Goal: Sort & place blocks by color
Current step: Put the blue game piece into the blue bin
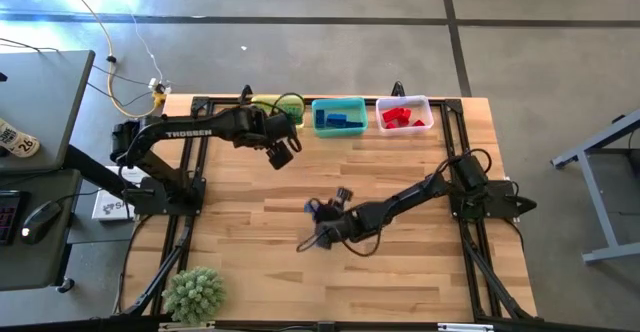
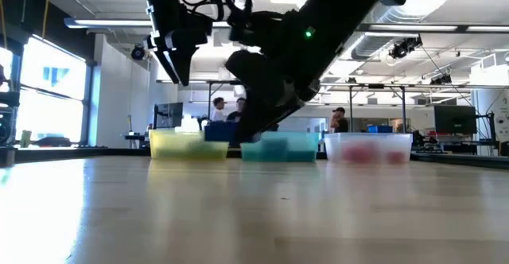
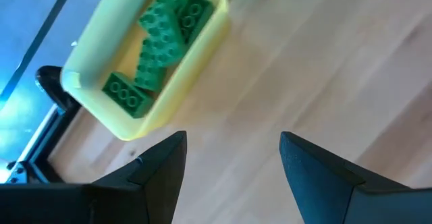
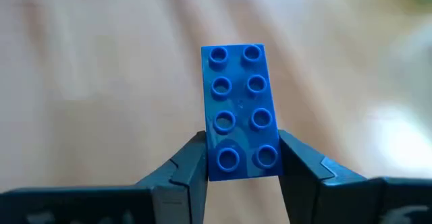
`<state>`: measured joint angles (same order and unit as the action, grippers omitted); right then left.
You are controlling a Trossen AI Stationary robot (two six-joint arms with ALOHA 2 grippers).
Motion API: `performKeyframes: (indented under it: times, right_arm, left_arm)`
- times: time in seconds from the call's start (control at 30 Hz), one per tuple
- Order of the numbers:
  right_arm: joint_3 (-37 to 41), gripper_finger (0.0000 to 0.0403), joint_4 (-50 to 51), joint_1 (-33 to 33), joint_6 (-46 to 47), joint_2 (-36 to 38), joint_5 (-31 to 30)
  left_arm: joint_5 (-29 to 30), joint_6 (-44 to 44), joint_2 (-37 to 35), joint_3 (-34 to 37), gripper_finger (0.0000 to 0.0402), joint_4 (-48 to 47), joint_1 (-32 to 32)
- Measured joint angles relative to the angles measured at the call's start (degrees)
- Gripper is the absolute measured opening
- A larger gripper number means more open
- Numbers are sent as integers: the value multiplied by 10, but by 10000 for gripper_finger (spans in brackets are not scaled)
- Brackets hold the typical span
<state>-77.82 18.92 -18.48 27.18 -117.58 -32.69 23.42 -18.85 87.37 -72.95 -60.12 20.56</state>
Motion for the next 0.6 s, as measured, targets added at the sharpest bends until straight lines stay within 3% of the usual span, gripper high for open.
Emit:
performKeyframes:
  times: [0.23, 0.6]
  right_arm:
    - [0, 119, 107, 76, -17, 47, -92]
    - [-1, 119, 122, 261, -205, 110, -58]
  left_arm:
    - [0, 25, 0, 0, 226, 2, 54]
    - [0, 25, 0, 0, 226, 2, 102]
